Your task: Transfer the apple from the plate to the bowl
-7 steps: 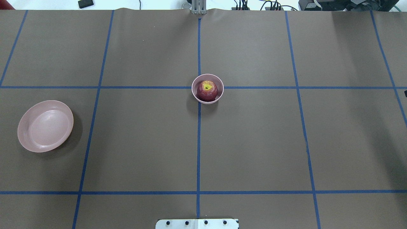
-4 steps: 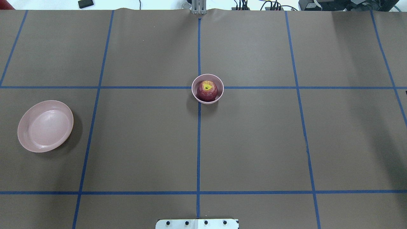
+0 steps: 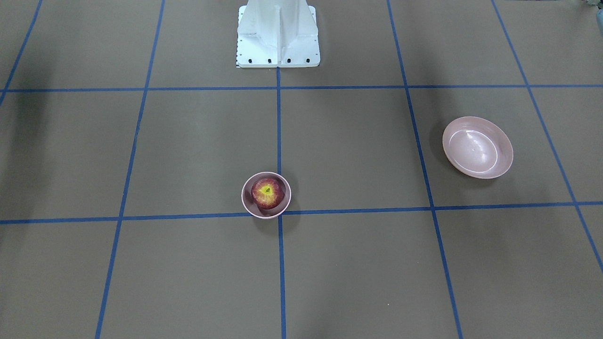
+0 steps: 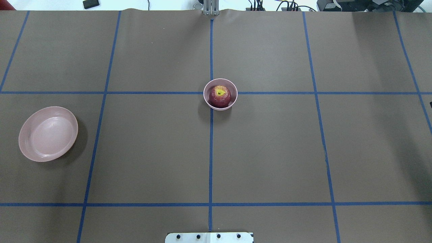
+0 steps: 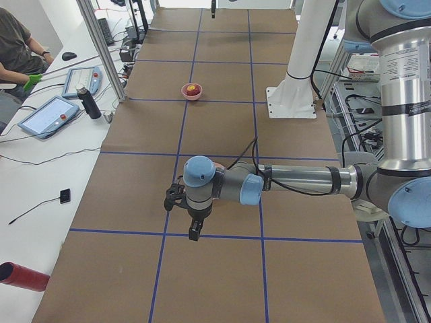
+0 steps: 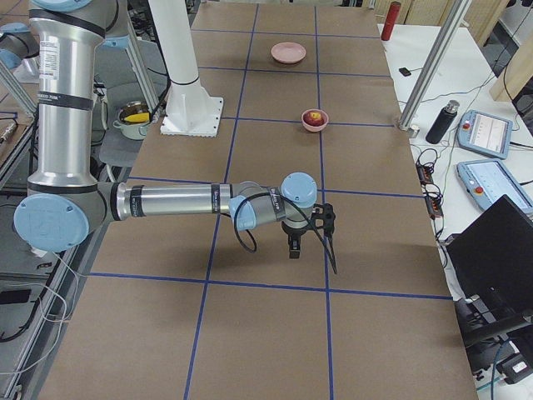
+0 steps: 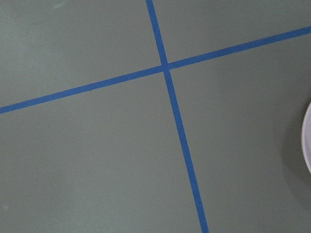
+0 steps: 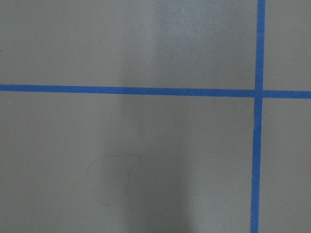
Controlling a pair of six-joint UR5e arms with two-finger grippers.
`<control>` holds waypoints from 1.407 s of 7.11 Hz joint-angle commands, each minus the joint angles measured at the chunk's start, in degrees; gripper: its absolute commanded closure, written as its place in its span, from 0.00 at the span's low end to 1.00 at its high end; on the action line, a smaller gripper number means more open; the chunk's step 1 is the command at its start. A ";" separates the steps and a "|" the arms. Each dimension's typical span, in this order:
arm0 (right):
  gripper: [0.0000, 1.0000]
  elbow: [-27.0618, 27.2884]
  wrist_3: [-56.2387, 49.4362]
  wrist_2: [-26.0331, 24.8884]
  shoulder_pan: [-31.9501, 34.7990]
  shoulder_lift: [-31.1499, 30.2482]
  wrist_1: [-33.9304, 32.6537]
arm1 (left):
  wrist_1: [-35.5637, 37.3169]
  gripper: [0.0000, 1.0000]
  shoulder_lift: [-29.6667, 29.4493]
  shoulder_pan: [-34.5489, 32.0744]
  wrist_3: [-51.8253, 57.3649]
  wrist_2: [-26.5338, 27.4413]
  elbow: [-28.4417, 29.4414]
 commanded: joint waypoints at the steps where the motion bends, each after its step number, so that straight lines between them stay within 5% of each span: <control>1: 0.00 -0.12 -4.61 -0.70 1.19 -0.86 -2.23 | -0.30 0.02 0.77 -0.28 -0.54 -0.17 0.06; 3: 0.00 -0.12 -8.03 -1.31 1.20 -2.10 -2.92 | 0.49 0.02 -0.01 -0.19 -6.56 -0.86 -2.58; 4: 0.00 -0.12 -12.76 -2.45 1.72 -1.57 -7.11 | -0.04 0.02 0.07 -0.19 -7.04 -5.57 -2.32; 6: 0.00 0.14 -17.28 -4.57 4.00 0.35 -12.76 | -0.04 0.02 -0.10 -0.10 -6.86 -6.23 -3.10; 10: 0.00 -0.21 -17.29 -4.66 4.01 0.45 -12.69 | -0.92 0.02 0.07 -0.01 -6.86 -6.06 -2.32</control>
